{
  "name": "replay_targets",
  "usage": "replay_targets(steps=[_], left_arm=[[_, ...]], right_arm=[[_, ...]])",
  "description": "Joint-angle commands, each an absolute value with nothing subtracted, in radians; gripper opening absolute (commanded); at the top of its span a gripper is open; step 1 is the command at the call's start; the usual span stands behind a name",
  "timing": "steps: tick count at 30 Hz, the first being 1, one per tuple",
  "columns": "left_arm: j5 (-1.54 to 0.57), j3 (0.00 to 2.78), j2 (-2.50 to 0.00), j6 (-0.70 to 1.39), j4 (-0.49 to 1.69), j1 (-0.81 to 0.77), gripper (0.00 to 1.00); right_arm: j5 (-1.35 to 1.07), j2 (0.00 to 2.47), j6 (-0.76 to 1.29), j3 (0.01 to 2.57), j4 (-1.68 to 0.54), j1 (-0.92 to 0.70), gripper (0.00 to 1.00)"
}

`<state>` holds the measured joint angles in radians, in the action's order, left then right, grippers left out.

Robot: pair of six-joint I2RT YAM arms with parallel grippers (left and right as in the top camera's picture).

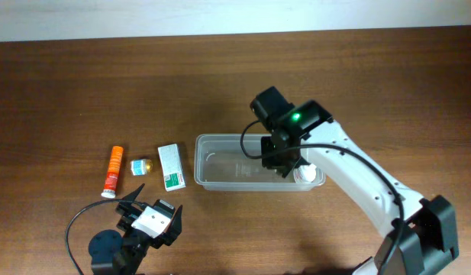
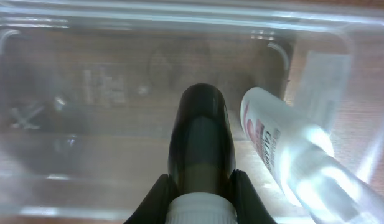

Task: Pack container

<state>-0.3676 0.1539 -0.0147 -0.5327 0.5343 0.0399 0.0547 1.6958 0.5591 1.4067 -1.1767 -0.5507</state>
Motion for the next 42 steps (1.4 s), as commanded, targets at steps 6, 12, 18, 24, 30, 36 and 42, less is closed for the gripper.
replay_targets(steps=[6, 12, 18, 24, 30, 36, 42], left_arm=[[-0.378, 0.149, -0.007, -0.527, 0.534, 0.044, 1.0], [-0.378, 0.149, -0.007, -0.527, 0.534, 0.044, 1.0], [-0.378, 0.149, -0.007, -0.527, 0.534, 0.044, 1.0], [-0.378, 0.149, -0.007, -0.527, 0.534, 0.044, 1.0], [-0.378, 0.149, -0.007, -0.527, 0.534, 0.044, 1.0], [-0.378, 0.149, -0.007, -0.527, 0.534, 0.044, 1.0], [-0.364, 0.149, -0.007, -0.528, 0.522, 0.044, 1.0]], right_arm=[[0.063, 1.691, 0.604, 1.23, -1.036, -0.529, 0.08], [0.06, 1.69, 0.604, 1.23, -1.027, -0.522, 0.39], [0.061, 1.655, 0.554, 1.291, -1.024, -0.522, 0.6], [0.07, 1.554, 0.512, 1.454, -1.131, -0.509, 0.69], [0.117, 1.427, 0.509, 1.561, -1.256, -0.377, 0.82], [0.116, 1.346, 0.501, 1.562, -1.34, -0.091, 0.99], [0.079, 1.347, 0.502, 1.562, -1.379, 0.184, 0.99]])
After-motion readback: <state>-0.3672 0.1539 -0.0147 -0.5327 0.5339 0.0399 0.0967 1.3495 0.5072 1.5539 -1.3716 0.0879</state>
